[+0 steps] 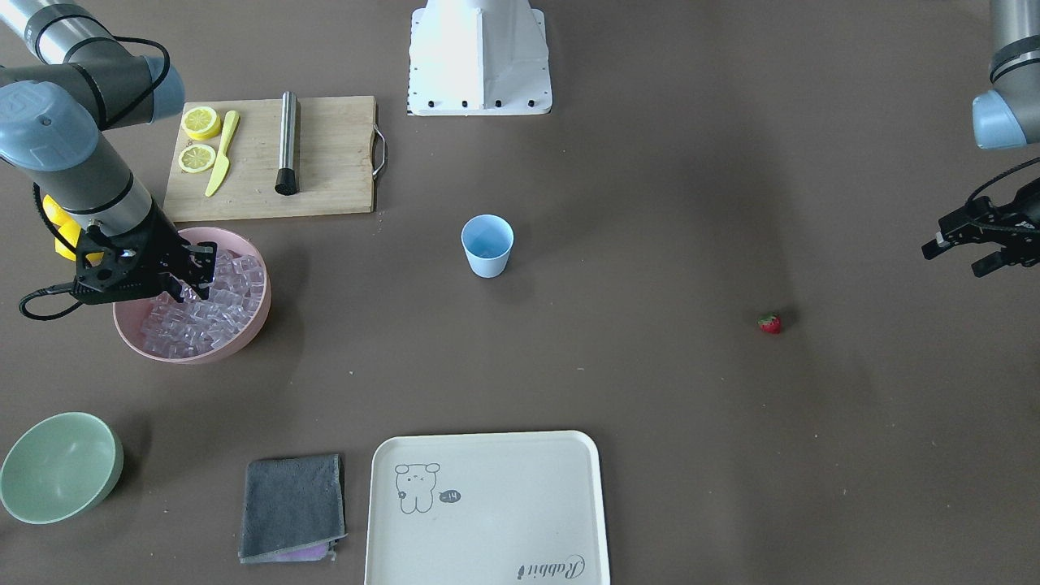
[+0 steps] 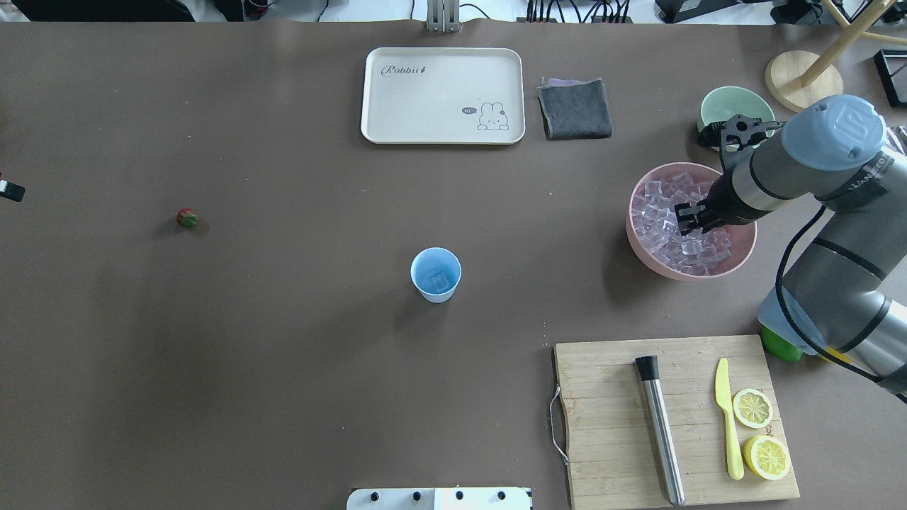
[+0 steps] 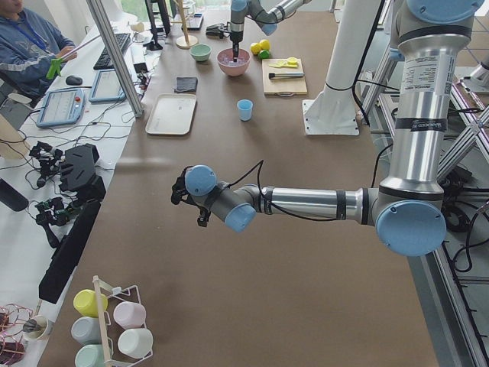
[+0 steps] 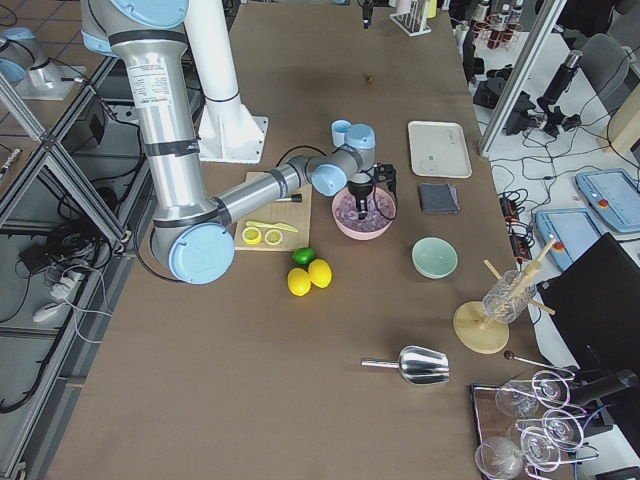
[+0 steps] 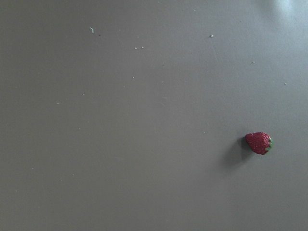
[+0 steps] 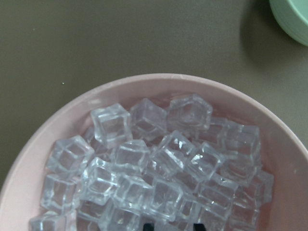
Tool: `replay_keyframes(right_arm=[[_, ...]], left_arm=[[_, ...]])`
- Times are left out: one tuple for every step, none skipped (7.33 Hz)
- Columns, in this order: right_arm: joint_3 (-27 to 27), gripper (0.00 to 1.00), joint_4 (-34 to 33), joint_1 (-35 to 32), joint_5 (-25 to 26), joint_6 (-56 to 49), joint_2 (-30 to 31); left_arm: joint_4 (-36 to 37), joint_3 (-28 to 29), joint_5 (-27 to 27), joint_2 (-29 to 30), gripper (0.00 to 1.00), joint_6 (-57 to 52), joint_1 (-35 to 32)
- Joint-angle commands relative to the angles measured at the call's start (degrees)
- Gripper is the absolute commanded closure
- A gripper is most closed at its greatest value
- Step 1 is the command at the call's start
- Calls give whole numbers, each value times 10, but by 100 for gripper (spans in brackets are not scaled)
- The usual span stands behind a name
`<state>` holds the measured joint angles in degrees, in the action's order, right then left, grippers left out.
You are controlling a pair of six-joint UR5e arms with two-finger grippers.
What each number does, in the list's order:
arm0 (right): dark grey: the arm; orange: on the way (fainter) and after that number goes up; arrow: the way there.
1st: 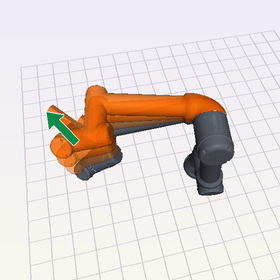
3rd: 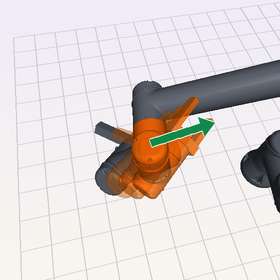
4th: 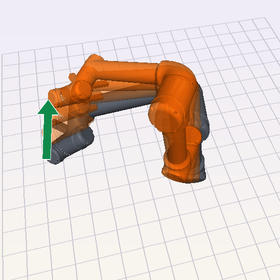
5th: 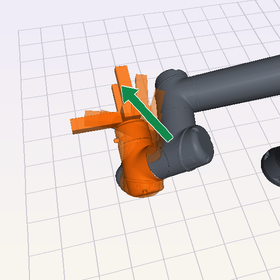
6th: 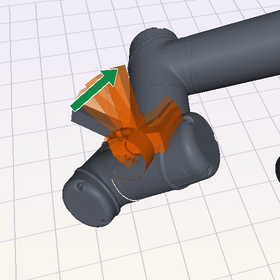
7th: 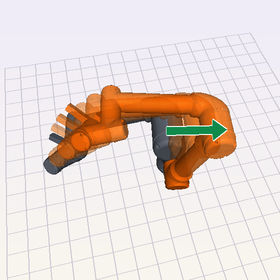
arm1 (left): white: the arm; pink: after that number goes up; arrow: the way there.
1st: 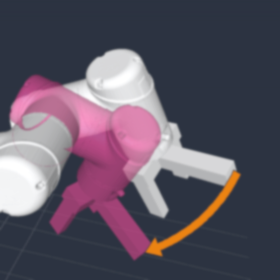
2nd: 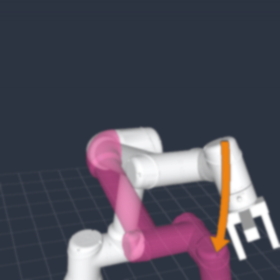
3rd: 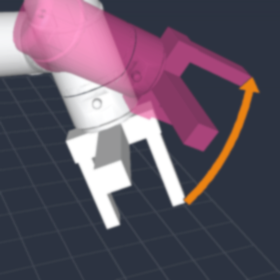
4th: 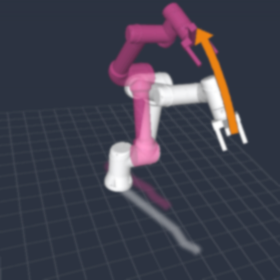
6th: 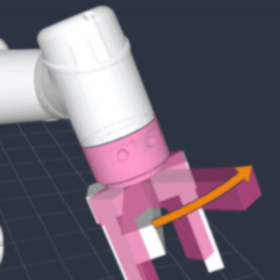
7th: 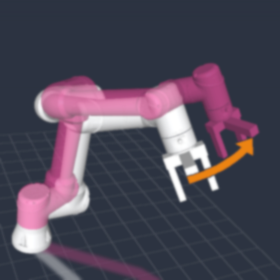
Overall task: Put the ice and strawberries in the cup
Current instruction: 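Carry the ice cube over the light-blue cup and open the right gripper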
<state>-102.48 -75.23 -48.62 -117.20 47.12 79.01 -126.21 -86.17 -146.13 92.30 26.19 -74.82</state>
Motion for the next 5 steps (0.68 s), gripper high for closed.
replay_keyframes(right_arm=[[-29, 100, -37, -15, -28, 0, -14], [-37, 100, -82, -15, -26, 9, -55], [-35, 100, -128, -5, -25, 36, -103], [-31, 100, -148, 20, -21, 101, -152], [-27, 100, -160, 42, -8, 151, -194]], left_arm=[[0, 0, 0, 0, 2, 0, 0], [0, 0, 0, 0, 2, 0, 0], [0, 0, 0, 0, 2, 0, 0], [0, 1, 0, 0, 2, 0, 0], [0, 2, 0, 0, 2, 0, 0]])
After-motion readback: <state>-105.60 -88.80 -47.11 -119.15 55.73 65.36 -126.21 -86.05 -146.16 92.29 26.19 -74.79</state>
